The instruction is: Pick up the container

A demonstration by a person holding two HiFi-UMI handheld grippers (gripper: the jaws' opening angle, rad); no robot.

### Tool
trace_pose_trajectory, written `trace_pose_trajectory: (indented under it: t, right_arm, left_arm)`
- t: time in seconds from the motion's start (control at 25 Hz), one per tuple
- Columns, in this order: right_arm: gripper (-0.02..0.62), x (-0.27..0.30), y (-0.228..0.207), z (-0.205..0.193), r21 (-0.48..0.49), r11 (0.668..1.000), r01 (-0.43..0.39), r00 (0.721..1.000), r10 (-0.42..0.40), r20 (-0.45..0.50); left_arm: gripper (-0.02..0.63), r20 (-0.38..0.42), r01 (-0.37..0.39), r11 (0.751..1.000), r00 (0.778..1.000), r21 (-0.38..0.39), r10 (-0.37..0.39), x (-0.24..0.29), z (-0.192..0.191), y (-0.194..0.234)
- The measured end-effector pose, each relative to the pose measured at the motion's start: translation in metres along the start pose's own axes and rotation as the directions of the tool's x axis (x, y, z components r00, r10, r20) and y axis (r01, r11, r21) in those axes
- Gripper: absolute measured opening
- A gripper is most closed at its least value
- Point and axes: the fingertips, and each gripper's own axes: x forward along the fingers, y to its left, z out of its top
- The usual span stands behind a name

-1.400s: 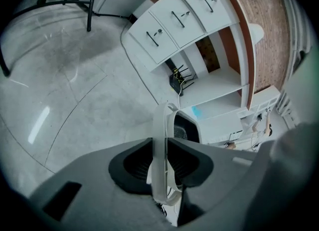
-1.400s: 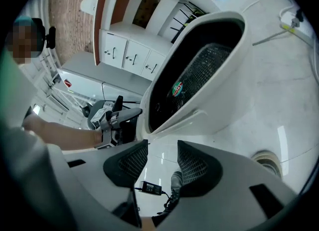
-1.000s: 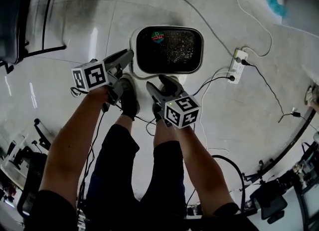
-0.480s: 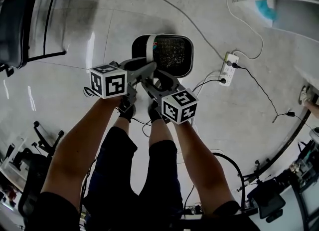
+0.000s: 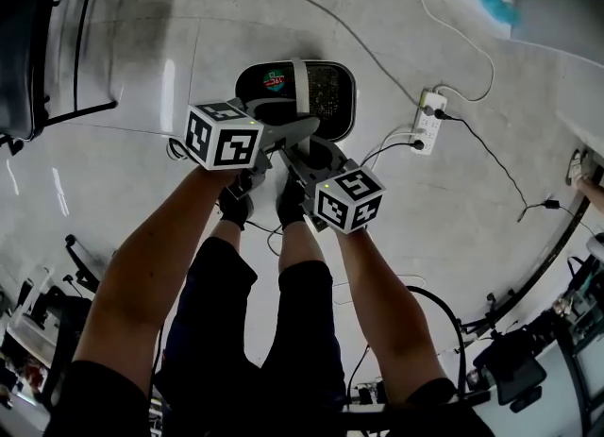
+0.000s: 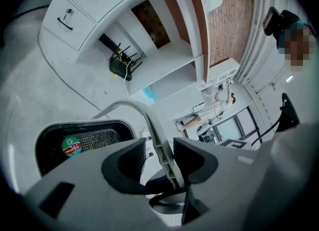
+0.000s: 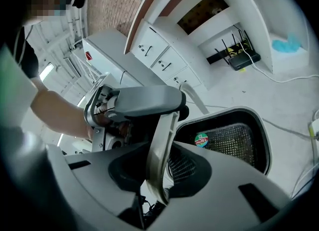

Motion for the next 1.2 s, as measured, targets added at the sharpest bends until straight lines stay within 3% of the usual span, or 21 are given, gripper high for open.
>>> trace_pose_trajectory:
  t: [0.12, 0.28, 0.44, 0.6, 0.92, 1.2]
  right_arm:
    - [0.066, -0.001, 0.004, 0.001, -0.021, 1.0, -0.008, 1.0, 0.008, -0.004]
    - [0.054, -0.001, 0.006, -0.002, -0.06, 0.998, -0.022, 1.0, 0.02, -0.022]
    - [0.054, -0.001, 0.017, -0.001, -0.026, 0.997, -0.068, 0.998, 0.068, -0.013]
    - [0.054, -0.01, 0.035, 0.013, 0.018, 0.993, -0.12, 0.993, 0.12, 0.017]
    - [0.054, -0.047, 0.109, 0.051, -0.118, 0.977, -0.178, 0.983, 0.173, -0.054]
    - [0.054, -0.099, 0.19, 0.099, -0.151, 0.966, -0.21, 0.976, 0.197, -0.097]
  left_arm:
    - [0.131, 0.005, 0.038, 0.999, 0.999, -0.024, -0.038, 0.0, 0.002, -0.006]
    - [0.127, 0.002, 0.049, 0.998, 0.999, -0.043, -0.049, -0.001, 0.0, -0.005]
    - [0.123, -0.013, 0.048, 0.997, 0.999, -0.064, -0.048, -0.007, -0.002, -0.009]
    - [0.118, 0.022, 0.072, 0.994, 0.997, -0.076, -0.071, -0.016, 0.009, -0.026]
    - [0.112, 0.121, 0.113, 0.992, 0.987, -0.048, -0.107, -0.075, 0.04, -0.099]
    - [0.112, 0.158, 0.145, 0.989, 0.978, -0.024, -0.139, -0.127, 0.073, -0.189]
